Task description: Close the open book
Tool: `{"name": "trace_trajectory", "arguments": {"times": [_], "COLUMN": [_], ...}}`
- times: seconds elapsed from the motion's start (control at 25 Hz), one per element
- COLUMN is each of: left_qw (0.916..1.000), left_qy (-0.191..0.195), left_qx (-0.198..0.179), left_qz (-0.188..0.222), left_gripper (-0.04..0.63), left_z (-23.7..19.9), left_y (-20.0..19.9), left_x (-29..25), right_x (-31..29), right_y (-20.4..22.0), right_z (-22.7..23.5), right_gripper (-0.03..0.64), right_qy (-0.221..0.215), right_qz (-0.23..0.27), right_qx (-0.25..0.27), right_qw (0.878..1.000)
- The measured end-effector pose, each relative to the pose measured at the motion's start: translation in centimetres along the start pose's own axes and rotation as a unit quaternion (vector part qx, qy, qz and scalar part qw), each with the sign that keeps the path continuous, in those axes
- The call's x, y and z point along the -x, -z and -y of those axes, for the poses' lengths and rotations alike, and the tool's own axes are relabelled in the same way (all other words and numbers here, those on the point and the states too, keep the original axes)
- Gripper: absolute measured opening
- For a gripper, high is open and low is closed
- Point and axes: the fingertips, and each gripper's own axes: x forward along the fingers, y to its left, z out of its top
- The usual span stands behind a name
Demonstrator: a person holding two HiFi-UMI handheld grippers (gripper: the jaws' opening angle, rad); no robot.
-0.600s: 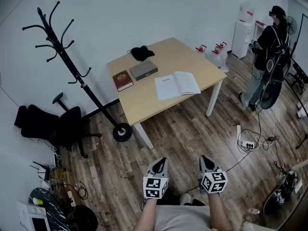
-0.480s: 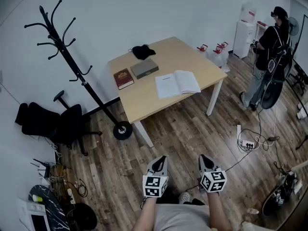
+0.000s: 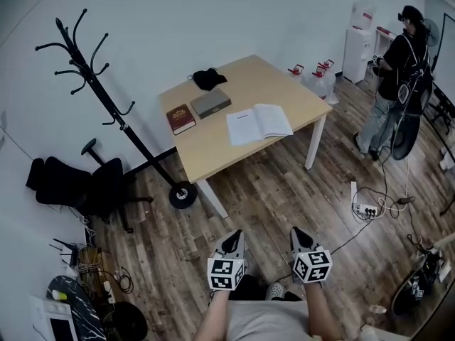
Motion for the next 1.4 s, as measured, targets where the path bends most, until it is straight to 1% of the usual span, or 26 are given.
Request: {"name": "trace_trajectory", "arguments": {"times": [0.12, 0.28, 0.32, 0.36, 0.48, 0.52, 0.56, 0.6, 0.64, 0.72, 0.88, 0.96, 1.16, 1.4], "left_qw": [0.9999, 0.9999, 0.9999, 0.9999, 1.0, 1.0, 0.9999, 0.9999, 0.9998, 0.9998, 0.9997, 0.9997, 0.9996, 0.9996], "left_qy": [0.007, 0.009, 0.009, 0.01, 0.009, 0.007, 0.005, 0.002, 0.0, -0.001, 0.005, 0.004, -0.011, -0.016], "left_qx": [0.009, 0.004, 0.004, 0.004, 0.0, -0.001, -0.001, -0.001, -0.002, -0.003, -0.001, -0.002, -0.006, 0.004], "left_qz": [0.009, 0.007, 0.008, 0.008, -0.002, -0.007, -0.012, -0.015, -0.019, -0.022, -0.023, -0.024, -0.024, -0.022], "left_gripper": [0.025, 0.026, 0.026, 0.026, 0.031, 0.039, 0.061, 0.103, 0.129, 0.151, 0.189, 0.199, 0.206, 0.206], "left_z": [0.1, 0.2, 0.2, 0.2, 0.2, 0.2, 0.2, 0.2, 0.2, 0.5, 1.1, 1.2, 0.2, -0.7], "left_y": [-0.4, -0.5, -0.5, -0.5, 0.0, 0.3, 0.6, 0.8, 1.0, 1.2, 1.2, 1.5, 2.1, 2.4], "left_x": [0.2, 0.0, 0.0, 0.0, -0.2, -0.2, -0.2, -0.3, -0.2, -0.2, 0.0, 0.7, 1.5, 0.3], "right_x": [0.2, 0.1, 0.0, -0.1, -0.1, -0.1, -0.1, 0.0, 0.1, 0.4, 0.9, 1.1, 0.6, 0.1], "right_y": [-0.4, -0.6, -0.7, -0.6, -0.2, 0.0, 0.2, 0.4, 0.6, 0.8, 0.5, 0.8, 2.6, 2.9], "right_z": [-0.2, -0.7, -0.9, -1.1, -1.3, -1.4, -1.4, -1.3, -1.3, -1.1, -0.5, -0.3, 0.4, 1.2], "right_gripper": [0.008, 0.006, 0.024, 0.054, 0.088, 0.1, 0.113, 0.126, 0.137, 0.157, 0.174, 0.203, 0.237, 0.249], "right_qy": [-0.005, -0.012, -0.016, -0.019, -0.022, -0.023, -0.024, -0.025, -0.028, -0.032, -0.034, -0.032, -0.03, -0.024], "right_qz": [0.01, 0.008, 0.006, 0.003, -0.008, -0.011, -0.015, -0.018, -0.021, -0.023, -0.018, -0.023, -0.046, -0.051], "right_qx": [-0.005, 0.018, 0.024, 0.029, 0.04, 0.042, 0.043, 0.043, 0.043, 0.037, 0.027, 0.026, 0.015, 0.014], "right_qw": [1.0, 1.0, 1.0, 0.999, 0.999, 0.999, 0.999, 0.999, 0.998, 0.999, 0.999, 0.999, 0.998, 0.998]}}
